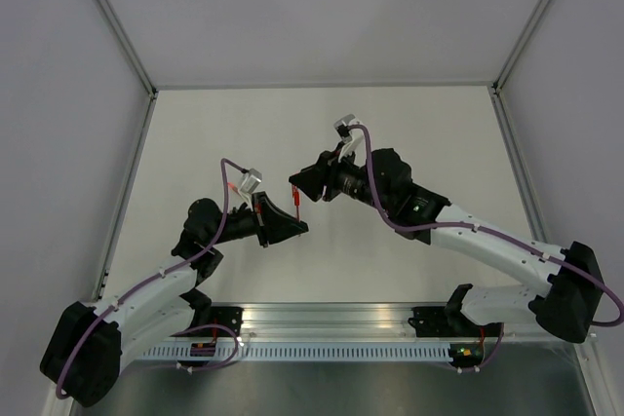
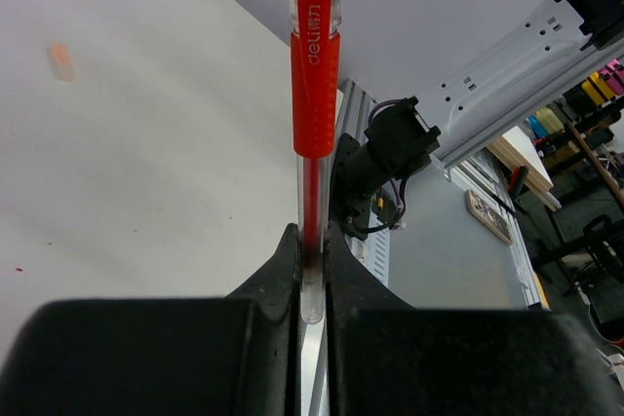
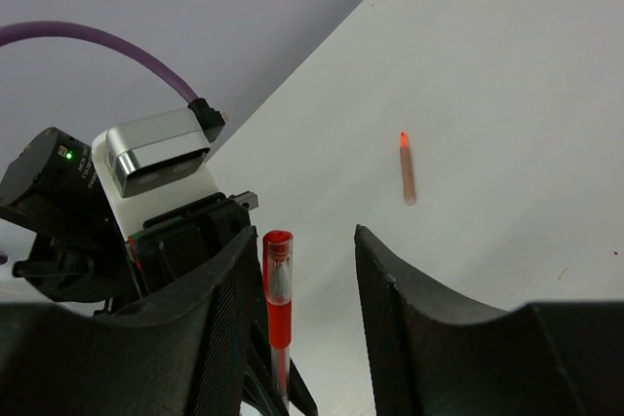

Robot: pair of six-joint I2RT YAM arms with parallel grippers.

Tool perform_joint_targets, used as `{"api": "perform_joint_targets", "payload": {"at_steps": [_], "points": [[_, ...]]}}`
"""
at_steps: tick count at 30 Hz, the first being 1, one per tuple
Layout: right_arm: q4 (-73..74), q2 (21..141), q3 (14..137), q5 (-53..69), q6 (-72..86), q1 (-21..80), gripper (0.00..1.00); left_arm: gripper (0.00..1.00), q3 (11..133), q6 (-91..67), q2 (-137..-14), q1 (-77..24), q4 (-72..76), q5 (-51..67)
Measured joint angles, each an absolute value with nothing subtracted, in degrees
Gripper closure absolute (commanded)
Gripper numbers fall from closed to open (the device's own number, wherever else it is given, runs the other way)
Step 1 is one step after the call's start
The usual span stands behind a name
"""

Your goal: Insert the pens into the pen caps

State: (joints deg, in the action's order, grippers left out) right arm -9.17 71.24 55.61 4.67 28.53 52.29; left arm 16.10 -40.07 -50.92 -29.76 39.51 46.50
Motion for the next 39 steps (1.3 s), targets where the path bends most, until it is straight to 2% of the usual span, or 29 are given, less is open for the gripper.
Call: {"api": "perform_joint_targets", "payload": {"at_steps": [7, 14, 16, 17, 20, 25, 39], "points": [[-7.77, 72.12, 59.59, 2.72, 27.35, 52.29, 0.49, 0.98, 16.10, -40.07, -50.76, -29.76, 39.59, 46.54], [-7.75, 73.43, 59.92, 3.11, 27.27, 52.29, 0.58, 0.98, 16.10, -40.07, -50.59, -29.76, 39.55, 46.59], [-8.32, 73.45, 59.61, 3.79, 27.42, 52.29, 0.62, 0.98, 16.10, -40.07, -50.59, -29.76, 39.59, 46.59], [-9.19, 73.43, 59.07, 4.23, 27.62, 52.29, 0.72, 0.98, 16.10, -40.07, -50.59, -29.76, 39.57, 46.59], [-11.16, 73.43, 57.08, 5.65, 28.25, 52.34, 0.87, 0.98, 16.10, -40.10, -50.61, -29.76, 39.11, 46.57], [-16.25, 72.62, 53.17, 7.22, 29.65, 52.40, 0.99, 0.98, 16.10, -40.07, -50.70, -29.82, 38.04, 46.74], [-28.69, 71.64, 44.47, 8.03, 34.39, 51.46, 1.00, 0.98, 16.36, -43.13, -52.01, -30.65, 36.36, 47.00]]}}
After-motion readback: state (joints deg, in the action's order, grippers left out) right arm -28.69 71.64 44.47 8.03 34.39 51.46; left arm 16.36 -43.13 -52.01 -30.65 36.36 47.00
